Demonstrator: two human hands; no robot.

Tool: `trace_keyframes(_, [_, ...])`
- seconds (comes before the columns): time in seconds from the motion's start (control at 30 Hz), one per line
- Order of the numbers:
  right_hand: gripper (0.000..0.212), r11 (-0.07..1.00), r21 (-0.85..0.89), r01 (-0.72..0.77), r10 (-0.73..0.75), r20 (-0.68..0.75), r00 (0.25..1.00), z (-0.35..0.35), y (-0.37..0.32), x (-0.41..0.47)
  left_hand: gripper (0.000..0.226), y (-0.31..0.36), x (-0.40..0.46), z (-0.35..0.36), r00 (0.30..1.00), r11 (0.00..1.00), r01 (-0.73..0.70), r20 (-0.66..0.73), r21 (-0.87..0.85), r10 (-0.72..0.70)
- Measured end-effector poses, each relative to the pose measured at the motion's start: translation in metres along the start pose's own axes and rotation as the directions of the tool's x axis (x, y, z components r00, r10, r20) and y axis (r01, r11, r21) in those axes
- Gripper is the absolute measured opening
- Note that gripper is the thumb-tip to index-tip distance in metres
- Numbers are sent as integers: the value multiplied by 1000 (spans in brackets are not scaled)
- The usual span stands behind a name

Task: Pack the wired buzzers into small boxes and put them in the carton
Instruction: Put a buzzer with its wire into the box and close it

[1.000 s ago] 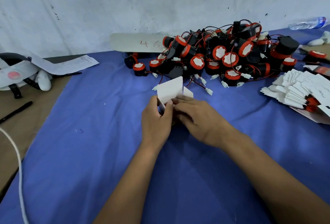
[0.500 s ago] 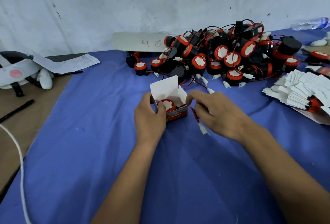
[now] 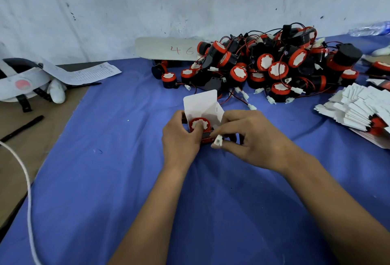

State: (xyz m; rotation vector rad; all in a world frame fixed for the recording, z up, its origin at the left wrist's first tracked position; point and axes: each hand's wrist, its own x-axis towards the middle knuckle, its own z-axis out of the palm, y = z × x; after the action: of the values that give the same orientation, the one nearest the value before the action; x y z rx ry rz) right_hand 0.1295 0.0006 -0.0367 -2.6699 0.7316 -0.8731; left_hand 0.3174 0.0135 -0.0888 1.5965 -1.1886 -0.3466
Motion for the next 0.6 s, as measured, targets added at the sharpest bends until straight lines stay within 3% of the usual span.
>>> trace_keyframes(0.1, [12,1000,-25,12,-14,-108,994,5,-3,1,13,1,-1,0,1000,1000,6,13,-4,-6])
trace_keyframes(0.33, [15,932,270,-242,293,-167,941,13,0,2,14,4,-3,1,998,999,-32,56,12,32])
trace_keyframes(0.5, [12,967,43,-250,248,-358,900,13,10,4,14,6,-4,2,995,1000,-19,94,-7,20])
trace_keyframes(0.6, [18,949,-101,-298,256,-301,919,14,15,3,16,8,-4,2,996,999,-34,87,1,34])
